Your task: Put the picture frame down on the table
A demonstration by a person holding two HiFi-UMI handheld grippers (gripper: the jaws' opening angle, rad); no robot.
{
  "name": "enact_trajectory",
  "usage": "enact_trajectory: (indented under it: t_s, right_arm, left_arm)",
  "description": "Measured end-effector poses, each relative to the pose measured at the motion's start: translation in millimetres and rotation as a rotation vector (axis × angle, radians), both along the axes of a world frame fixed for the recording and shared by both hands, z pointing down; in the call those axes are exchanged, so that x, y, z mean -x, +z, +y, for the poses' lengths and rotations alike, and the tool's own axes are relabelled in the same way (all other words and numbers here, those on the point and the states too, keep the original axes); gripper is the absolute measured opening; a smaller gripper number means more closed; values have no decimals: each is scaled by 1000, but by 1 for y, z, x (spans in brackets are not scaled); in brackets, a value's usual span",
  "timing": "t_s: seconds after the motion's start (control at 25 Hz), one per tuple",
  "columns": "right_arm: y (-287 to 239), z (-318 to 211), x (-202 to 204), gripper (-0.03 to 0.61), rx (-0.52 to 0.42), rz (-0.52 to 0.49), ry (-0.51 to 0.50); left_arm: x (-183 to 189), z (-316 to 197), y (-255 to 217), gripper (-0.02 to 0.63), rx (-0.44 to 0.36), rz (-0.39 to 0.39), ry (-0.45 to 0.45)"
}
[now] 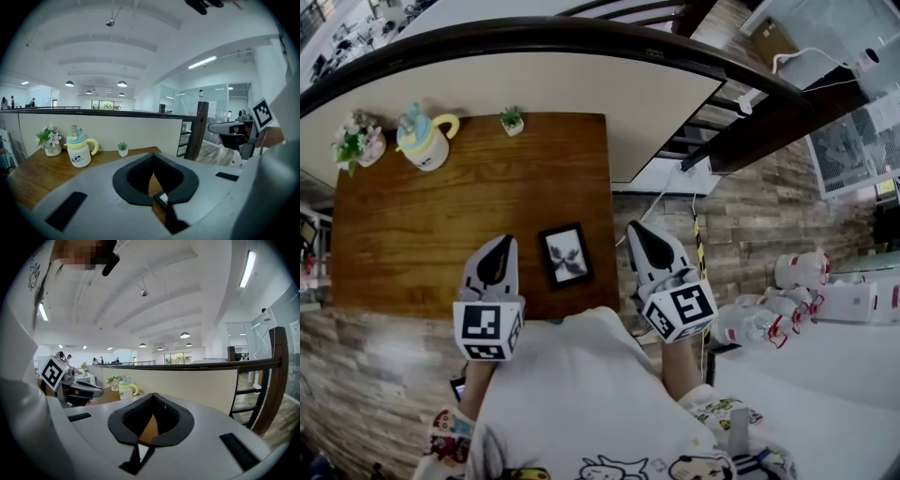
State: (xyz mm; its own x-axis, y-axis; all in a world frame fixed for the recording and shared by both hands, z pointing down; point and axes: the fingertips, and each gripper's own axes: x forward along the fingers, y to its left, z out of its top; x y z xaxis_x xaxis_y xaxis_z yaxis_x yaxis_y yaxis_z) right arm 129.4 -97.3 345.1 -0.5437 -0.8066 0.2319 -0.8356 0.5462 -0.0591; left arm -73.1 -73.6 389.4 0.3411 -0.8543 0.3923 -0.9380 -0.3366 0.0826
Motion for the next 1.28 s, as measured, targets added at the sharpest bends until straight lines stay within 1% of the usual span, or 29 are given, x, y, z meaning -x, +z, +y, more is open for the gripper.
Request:
enact_trajectory:
  t_s: [0.64,1.28]
  right_arm:
    - [11,-3,4,-2,29,19,22]
    - [14,-1,1,-2,39,24,39]
  left_arm:
    - [13,-6,9,3,32,4,-10]
    - [9,-6,10,3,31,14,-1]
